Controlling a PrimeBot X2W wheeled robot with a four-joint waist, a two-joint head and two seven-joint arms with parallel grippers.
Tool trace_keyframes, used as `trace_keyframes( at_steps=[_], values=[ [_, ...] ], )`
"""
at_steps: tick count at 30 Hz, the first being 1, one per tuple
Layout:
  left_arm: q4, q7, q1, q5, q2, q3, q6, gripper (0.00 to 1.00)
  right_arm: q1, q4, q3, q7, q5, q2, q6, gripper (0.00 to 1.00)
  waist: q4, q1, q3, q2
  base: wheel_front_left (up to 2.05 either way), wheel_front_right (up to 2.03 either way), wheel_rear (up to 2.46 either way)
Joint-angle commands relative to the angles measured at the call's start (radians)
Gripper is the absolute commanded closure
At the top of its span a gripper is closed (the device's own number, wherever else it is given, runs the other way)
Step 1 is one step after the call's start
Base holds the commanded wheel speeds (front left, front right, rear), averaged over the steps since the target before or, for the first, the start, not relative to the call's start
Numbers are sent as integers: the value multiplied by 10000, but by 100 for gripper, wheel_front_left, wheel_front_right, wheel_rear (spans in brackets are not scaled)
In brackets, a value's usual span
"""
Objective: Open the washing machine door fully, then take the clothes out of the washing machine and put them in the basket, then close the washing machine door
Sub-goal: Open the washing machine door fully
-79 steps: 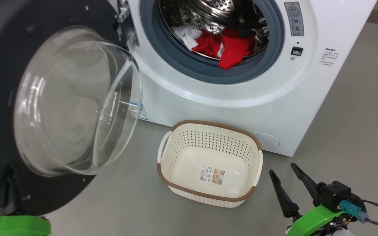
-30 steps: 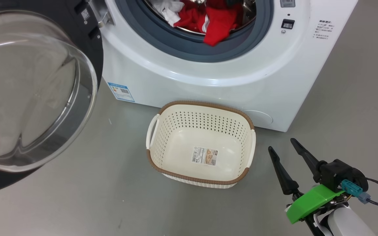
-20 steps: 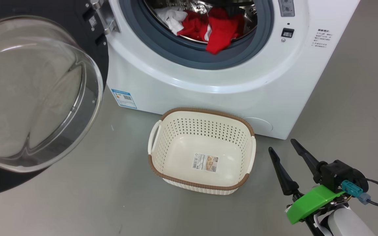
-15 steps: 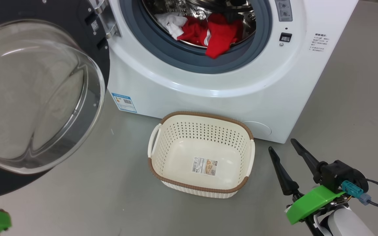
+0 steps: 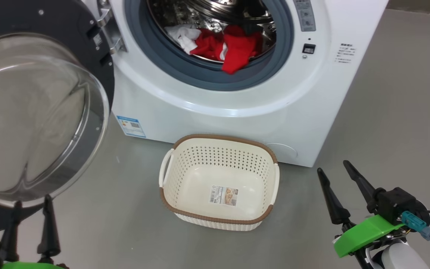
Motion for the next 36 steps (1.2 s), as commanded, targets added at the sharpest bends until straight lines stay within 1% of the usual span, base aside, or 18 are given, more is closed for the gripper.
trace_keyframes(
  at_steps=[1,9,15,26,31,36],
  values=[
    [-409,-51,29,-130,280,93,6,0,52,-312,53,-120,-83,-14,48,0,-263,0,-17,0,0,0,0],
    [-865,-51,446,-594,432,-783,6,0,235,-424,-330,-120,-99,43,48,0,-951,0,-43,0,0,0,0],
    [-1001,-51,620,-735,554,-1487,6,0,404,-558,-739,-120,-126,102,48,0,-1506,0,-25,0,0,0,0],
    [-1395,-51,823,-679,478,-1948,6,0,556,-732,-1149,-120,-146,201,48,0,-2389,0,32,0,0,0,0],
    [-1506,-51,817,-724,407,-2219,6,0,683,-818,-1381,-120,-141,234,48,0,-2594,0,45,0,0,0,0],
    [-1598,-51,808,-760,383,-2285,6,0,789,-855,-1490,-120,-139,252,48,0,-2762,0,14,0,0,0,0]
  ],
)
